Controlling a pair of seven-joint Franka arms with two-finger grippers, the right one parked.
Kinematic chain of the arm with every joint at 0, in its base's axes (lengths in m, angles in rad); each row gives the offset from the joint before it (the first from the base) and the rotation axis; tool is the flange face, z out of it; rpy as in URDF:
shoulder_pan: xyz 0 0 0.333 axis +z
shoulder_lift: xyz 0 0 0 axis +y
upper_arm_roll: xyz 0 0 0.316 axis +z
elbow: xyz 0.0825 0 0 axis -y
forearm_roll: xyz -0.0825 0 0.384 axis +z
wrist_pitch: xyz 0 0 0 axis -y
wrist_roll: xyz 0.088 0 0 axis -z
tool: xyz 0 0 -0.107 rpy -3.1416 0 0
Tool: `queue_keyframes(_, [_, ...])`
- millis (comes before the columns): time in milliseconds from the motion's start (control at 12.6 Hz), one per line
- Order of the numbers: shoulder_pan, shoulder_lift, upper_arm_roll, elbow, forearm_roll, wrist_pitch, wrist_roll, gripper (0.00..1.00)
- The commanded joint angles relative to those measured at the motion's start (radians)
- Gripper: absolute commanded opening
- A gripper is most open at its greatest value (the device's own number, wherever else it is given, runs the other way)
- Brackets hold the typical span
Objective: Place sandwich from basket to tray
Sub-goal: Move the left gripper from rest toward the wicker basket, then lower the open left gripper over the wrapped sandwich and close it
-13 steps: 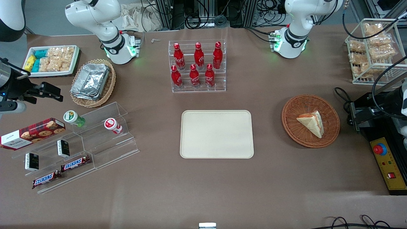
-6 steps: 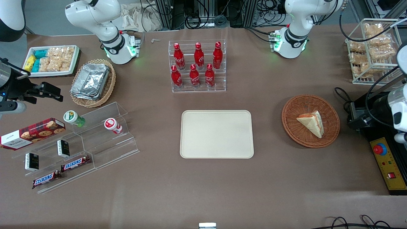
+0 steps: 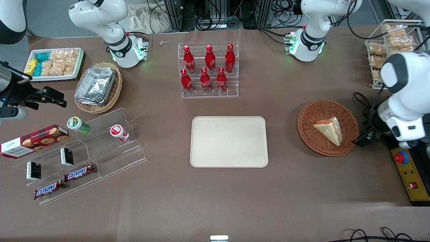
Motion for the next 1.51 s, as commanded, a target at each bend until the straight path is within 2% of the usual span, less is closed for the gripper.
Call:
queue_keyframes(0, [-0.006, -0.042, -0.005, -0.146, 0.002, 0.128, -0.053, 1.00])
queue_keyframes(556, [-0.006, -0.014, -0.032, -0.249, 0.014, 0.142, -0.035, 1.00])
queue_keyframes(794, [-0.006, 0.013, -0.032, -0.269, 0.092, 0.141, -0.035, 1.00])
queue_keyframes(1032, [-0.005, 0.028, -0.032, -0.284, 0.134, 0.142, -0.035, 1.00])
queue_keyframes(1429, [-0.002, 0.094, -0.032, -0.283, 0.140, 0.182, -0.036, 1.00])
